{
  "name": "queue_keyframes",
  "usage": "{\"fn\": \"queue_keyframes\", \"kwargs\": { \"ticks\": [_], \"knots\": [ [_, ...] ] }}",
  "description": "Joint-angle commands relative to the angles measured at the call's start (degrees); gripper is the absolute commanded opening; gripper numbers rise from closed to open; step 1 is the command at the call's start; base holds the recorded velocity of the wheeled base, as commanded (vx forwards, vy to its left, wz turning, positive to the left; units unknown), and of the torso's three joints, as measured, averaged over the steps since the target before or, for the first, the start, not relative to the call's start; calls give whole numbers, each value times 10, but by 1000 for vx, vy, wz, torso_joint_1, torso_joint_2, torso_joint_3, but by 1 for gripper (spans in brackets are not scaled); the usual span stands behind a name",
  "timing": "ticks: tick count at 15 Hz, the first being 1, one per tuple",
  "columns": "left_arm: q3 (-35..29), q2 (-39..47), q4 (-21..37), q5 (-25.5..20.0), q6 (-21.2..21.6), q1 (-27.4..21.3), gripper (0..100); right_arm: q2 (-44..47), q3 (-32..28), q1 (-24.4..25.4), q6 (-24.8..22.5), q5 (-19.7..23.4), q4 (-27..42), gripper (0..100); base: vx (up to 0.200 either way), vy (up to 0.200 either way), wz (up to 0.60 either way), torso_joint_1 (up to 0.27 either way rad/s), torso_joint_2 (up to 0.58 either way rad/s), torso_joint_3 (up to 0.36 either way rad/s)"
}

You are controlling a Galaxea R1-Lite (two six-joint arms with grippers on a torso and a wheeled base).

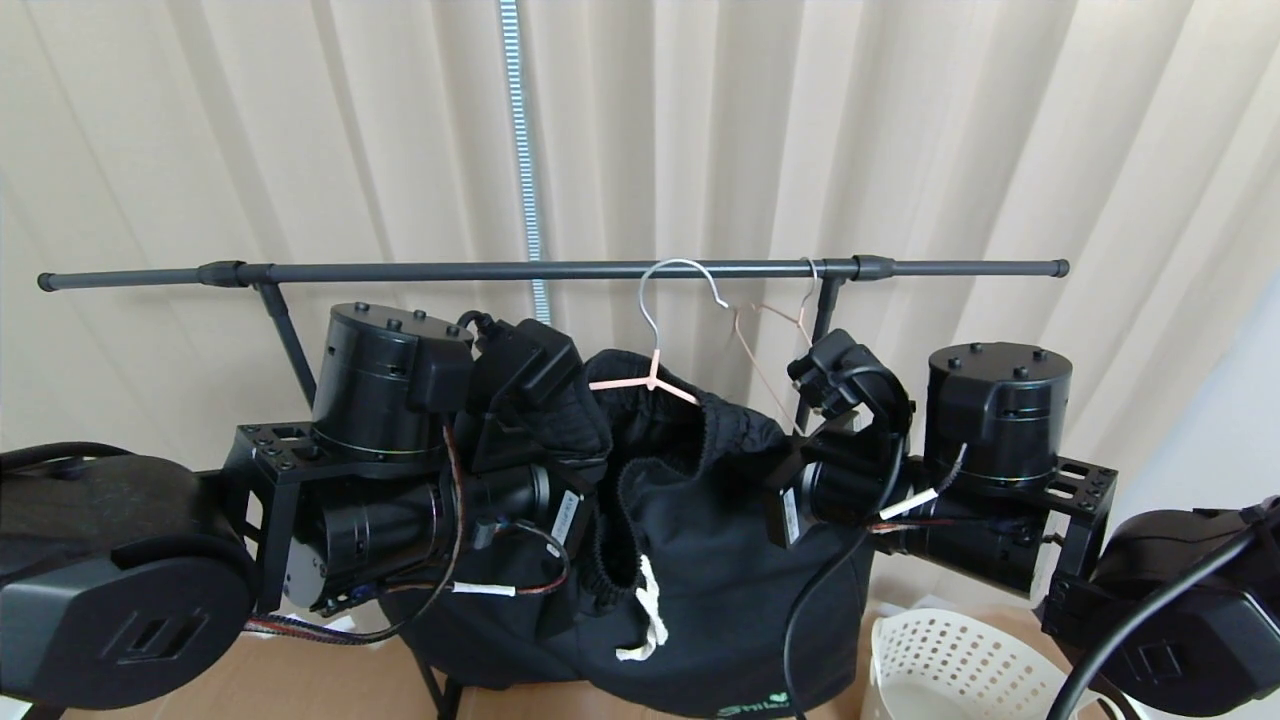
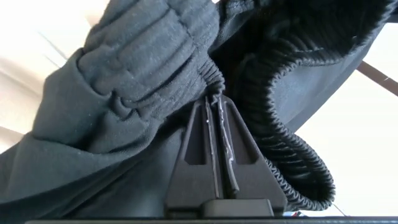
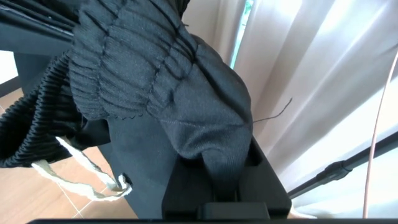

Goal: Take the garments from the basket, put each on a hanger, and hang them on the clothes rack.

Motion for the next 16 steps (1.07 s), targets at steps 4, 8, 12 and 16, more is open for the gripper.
{"fn": "queue_keyframes", "kwargs": {
  "ticks": [4,8,12,16],
  "knots": [
    [3,-5,0,0,0,-10,100,-3,0,0,0,1,0,0,0,0,0,0,0,0],
    [36,-71,1,-3,1,-20,100,0,-1,-1,0,0,0,0,0,0,0,0,0,0],
    [73,-140,3,-3,3,-44,100,3,-2,-1,0,0,0,0,0,0,0,0,0,0],
    [96,-201,2,-25,9,-52,100,3,-1,-2,0,0,0,0,0,0,0,0,0,0]
  ]
}}
